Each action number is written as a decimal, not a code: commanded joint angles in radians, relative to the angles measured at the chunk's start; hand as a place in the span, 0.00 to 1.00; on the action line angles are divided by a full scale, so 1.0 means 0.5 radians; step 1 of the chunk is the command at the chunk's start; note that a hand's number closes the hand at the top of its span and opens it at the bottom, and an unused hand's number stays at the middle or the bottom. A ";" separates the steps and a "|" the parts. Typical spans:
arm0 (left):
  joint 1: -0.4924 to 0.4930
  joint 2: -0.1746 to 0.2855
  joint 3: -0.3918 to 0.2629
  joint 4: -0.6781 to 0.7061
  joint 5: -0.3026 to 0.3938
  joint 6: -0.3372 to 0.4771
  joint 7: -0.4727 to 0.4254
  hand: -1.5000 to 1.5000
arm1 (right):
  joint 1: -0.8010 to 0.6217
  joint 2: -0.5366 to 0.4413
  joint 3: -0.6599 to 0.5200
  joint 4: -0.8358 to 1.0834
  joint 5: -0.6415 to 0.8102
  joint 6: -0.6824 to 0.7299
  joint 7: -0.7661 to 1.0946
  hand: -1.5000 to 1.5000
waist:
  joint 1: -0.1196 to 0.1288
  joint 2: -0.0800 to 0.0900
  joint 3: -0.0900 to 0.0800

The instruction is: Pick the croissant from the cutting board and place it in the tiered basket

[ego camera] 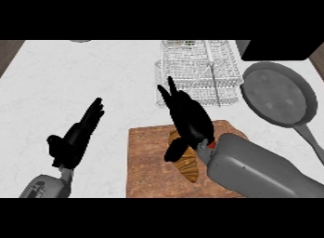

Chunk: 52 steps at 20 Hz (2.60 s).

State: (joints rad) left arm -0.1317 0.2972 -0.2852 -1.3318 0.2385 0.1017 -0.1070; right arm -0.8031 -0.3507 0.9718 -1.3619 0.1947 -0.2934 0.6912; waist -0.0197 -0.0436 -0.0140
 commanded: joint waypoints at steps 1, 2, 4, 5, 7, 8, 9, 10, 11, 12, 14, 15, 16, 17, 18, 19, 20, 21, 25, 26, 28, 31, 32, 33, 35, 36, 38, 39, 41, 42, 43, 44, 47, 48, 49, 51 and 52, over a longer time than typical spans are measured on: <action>0.008 0.024 0.039 0.035 0.027 -0.035 -0.023 0.50 | -0.200 -0.075 0.124 -0.123 -0.058 0.499 0.520 0.00 | -0.026 0.022 0.007; -0.020 0.031 0.033 -0.004 0.025 -0.042 0.005 0.50 | -0.253 -0.056 0.116 -0.180 -0.109 0.605 0.644 0.00 | -0.018 0.026 0.012; -0.028 0.003 0.051 0.036 0.023 -0.022 -0.027 0.50 | -0.357 0.003 0.070 -0.347 -0.194 0.751 0.937 0.00 | -0.030 0.038 0.016; 0.022 -0.005 0.015 0.000 0.005 -0.025 -0.033 0.50 | -0.372 0.028 0.042 -0.432 -0.240 0.792 1.089 0.00 | -0.017 0.040 0.020; 0.009 0.022 0.050 0.000 0.022 -0.048 -0.027 0.50 | -0.424 0.106 0.030 -0.557 -0.282 0.845 1.350 0.00 | -0.007 0.047 0.022; -0.013 -0.020 0.009 0.030 -0.020 -0.042 -0.063 0.50 | -0.434 0.153 0.035 -0.539 -0.268 0.839 1.426 0.00 | -0.003 0.058 0.023; 0.014 0.026 0.058 -0.006 0.019 -0.066 -0.042 0.50 | -0.402 0.048 -0.017 -0.597 -0.290 0.856 1.440 0.00 | 0.001 0.059 0.025; -0.007 -0.004 0.048 0.048 -0.014 -0.047 -0.082 0.50 | -0.441 0.056 -0.041 -0.568 -0.326 0.904 1.452 0.00 | 0.004 0.066 0.024; -0.033 -0.047 0.025 -0.045 -0.024 0.016 0.004 0.50 | -0.444 0.152 0.004 -0.549 -0.259 0.831 1.521 0.00 | 0.018 0.065 0.025; 0.032 0.009 0.029 -0.069 -0.006 -0.047 -0.002 0.50 | -0.398 0.114 0.015 -0.617 -0.239 0.804 1.559 0.00 | 0.015 0.062 0.026; -0.070 -0.018 0.059 -0.005 0.006 -0.047 0.029 0.50 | -0.368 0.112 0.049 -0.565 -0.063 0.694 1.526 0.00 | 0.004 0.068 0.026; -0.015 -0.070 0.022 0.079 -0.036 -0.055 -0.130 0.50 | -0.405 0.128 0.037 -0.479 0.002 0.674 1.505 0.00 | 0.007 0.073 0.024; 0.016 -0.077 -0.009 -0.011 -0.040 -0.021 -0.039 0.50 | -0.381 0.086 0.063 -0.564 -0.038 0.757 1.588 0.00 | -0.002 0.059 0.025; 0.026 -0.036 0.046 0.023 -0.027 -0.040 -0.100 0.50 | -0.369 0.091 0.116 -0.472 -0.044 0.812 1.580 0.00 | 0.012 0.065 0.023; 0.034 -0.044 0.040 0.022 -0.019 -0.047 -0.089 0.50 | -0.315 0.096 0.166 -0.497 -0.049 0.824 1.590 0.00 | -0.003 0.060 0.023; -0.036 -0.019 0.062 0.034 -0.015 -0.065 -0.053 0.50 | -0.306 0.107 0.140 -0.401 -0.045 0.799 1.591 0.00 | 0.001 0.069 0.024; -0.019 -0.063 0.021 0.001 -0.040 -0.027 -0.038 0.50 | -0.300 0.071 0.108 -0.405 -0.095 0.851 1.591 0.00 | -0.002 0.064 0.024; -0.010 -0.032 0.036 0.000 -0.033 -0.059 -0.049 0.50 | -0.208 0.066 0.182 -0.414 -0.039 0.796 1.590 0.00 | 0.001 0.068 0.025; 0.039 0.008 0.054 -0.069 -0.033 -0.084 -0.030 0.50 | -0.166 0.114 0.079 -0.362 -0.032 0.800 1.566 0.00 | 0.031 0.073 0.027; 0.024 -0.028 0.059 -0.102 -0.012 -0.055 0.033 0.50 | -0.131 0.153 0.070 -0.311 0.004 0.756 1.518 0.00 | 0.036 0.077 0.027; 0.014 -0.046 0.058 -0.044 -0.042 -0.052 0.002 0.50 | 0.028 0.146 0.162 -0.474 0.124 0.683 1.549 0.00 | 0.013 0.074 0.027; -0.020 -0.034 0.087 0.025 -0.056 -0.097 -0.078 0.50 | 0.030 0.244 0.167 -0.262 0.242 0.689 1.470 0.00 | 0.030 0.082 0.026; 0.060 -0.049 0.054 0.016 -0.068 -0.104 -0.116 0.50 | 0.067 0.101 0.097 -0.301 0.200 0.743 1.408 0.00 | 0.025 0.080 0.027; 0.016 -0.036 0.091 -0.014 -0.044 -0.094 -0.053 0.50 | 0.065 0.134 0.060 -0.390 0.199 0.751 1.528 0.00 | 0.017 0.075 0.027; 0.002 -0.094 0.079 0.064 -0.073 -0.071 -0.110 0.50 | 0.126 0.128 0.066 -0.393 0.240 0.745 1.538 0.00 | 0.009 0.077 0.026; 0.019 -0.023 0.098 -0.030 -0.029 -0.135 -0.028 0.50 | 0.217 0.137 0.134 -0.357 0.313 0.701 1.488 0.00 | 0.024 0.076 0.027; -0.051 -0.163 0.023 0.026 -0.115 -0.018 0.001 0.50 | 0.143 0.193 0.009 -0.199 0.273 0.770 1.414 0.00 | 0.031 0.085 0.027; -0.056 0.026 0.162 -0.059 0.017 -0.198 0.033 0.50 | 0.273 0.138 0.074 -0.166 0.364 0.677 1.284 0.00 | 0.039 0.084 0.028; -0.043 -0.047 0.129 0.022 -0.073 -0.124 -0.044 0.50 | 0.378 0.122 0.097 -0.423 0.420 0.723 1.424 0.00 | 0.017 0.078 0.027; -0.056 -0.123 0.089 0.036 -0.106 -0.060 -0.013 0.50 | 0.332 0.126 0.007 -0.415 0.370 0.802 1.430 0.00 | 0.019 0.080 0.027; 0.060 -0.030 0.112 -0.123 -0.044 -0.155 0.017 0.50 | 0.379 0.200 0.039 -0.267 0.451 0.725 1.331 0.00 | 0.046 0.080 0.028; -0.054 -0.100 0.106 0.016 -0.089 -0.111 0.001 0.50 | 0.401 0.177 0.027 -0.347 0.447 0.785 1.367 0.00 | 0.025 0.082 0.027; -0.070 -0.057 0.184 0.070 -0.055 -0.189 -0.034 0.50 | 0.441 0.194 -0.063 -0.244 0.489 0.800 1.221 0.00 | 0.033 0.086 0.027; 0.033 -0.048 0.115 -0.194 -0.063 -0.151 0.131 0.50 | 0.513 0.147 -0.070 -0.176 0.515 0.753 1.093 0.00 | 0.048 0.082 0.029; 0.090 -0.086 0.114 -0.101 -0.105 -0.142 -0.025 0.50 | 0.461 0.225 -0.103 -0.156 0.525 0.827 1.152 0.00 | 0.048 0.084 0.028; -0.010 -0.120 0.141 -0.022 -0.120 -0.130 -0.019 0.50 | 0.562 0.193 -0.087 -0.131 0.591 0.807 1.072 0.00 | 0.036 0.086 0.027; 0.032 -0.149 0.090 -0.153 -0.166 -0.060 0.070 0.50 | 0.624 0.261 -0.055 -0.120 0.677 0.731 1.076 0.00 | 0.042 0.083 0.028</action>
State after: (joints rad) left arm -0.1270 0.2485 -0.2269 -1.3655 0.1823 0.0403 -0.0998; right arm -0.5449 -0.2616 0.9405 -1.4456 0.4705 0.0794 1.1262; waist -0.0003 -0.0017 -0.0003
